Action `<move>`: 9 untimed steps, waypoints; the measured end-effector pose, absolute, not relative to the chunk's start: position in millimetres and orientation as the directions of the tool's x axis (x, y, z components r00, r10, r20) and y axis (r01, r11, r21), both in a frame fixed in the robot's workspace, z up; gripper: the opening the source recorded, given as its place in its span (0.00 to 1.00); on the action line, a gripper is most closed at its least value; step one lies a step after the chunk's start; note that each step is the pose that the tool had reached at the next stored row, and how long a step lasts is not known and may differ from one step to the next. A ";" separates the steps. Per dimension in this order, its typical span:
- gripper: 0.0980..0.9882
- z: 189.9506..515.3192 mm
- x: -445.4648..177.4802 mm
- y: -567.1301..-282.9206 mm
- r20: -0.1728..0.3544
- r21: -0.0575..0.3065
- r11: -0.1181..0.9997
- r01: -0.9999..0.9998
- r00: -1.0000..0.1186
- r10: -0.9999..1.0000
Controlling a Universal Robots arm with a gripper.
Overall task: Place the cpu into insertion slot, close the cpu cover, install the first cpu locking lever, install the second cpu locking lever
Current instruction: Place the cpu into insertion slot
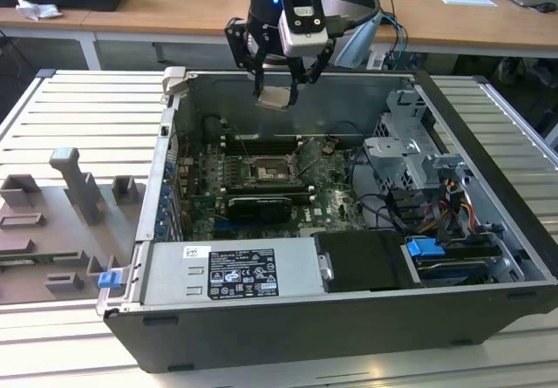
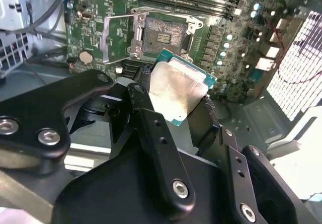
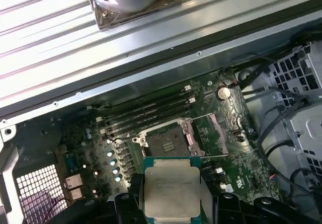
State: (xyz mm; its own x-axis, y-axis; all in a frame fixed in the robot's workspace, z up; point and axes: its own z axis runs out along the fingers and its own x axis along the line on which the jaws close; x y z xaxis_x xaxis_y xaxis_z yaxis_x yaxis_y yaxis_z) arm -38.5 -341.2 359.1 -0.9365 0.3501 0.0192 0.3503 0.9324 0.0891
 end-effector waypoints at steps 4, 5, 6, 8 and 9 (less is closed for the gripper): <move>0.49 358.7 -38.5 -341.1 0.018 0.087 0.910 0.405 -0.914 0.406; 0.49 358.7 -38.5 -341.1 0.018 0.086 0.905 0.417 -0.909 0.417; 0.49 358.6 -38.5 -341.1 0.018 0.086 0.901 0.425 -0.905 0.425; 0.49 358.4 -38.5 -341.1 0.018 0.086 0.889 0.449 -0.893 0.449; 0.49 358.1 -38.5 -341.1 0.018 0.085 0.873 0.480 -0.877 0.480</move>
State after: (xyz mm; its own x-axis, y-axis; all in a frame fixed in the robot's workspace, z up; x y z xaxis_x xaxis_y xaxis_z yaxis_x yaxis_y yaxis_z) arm -38.5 -341.1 358.1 -0.8771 0.4799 0.0177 0.4796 0.8733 0.0854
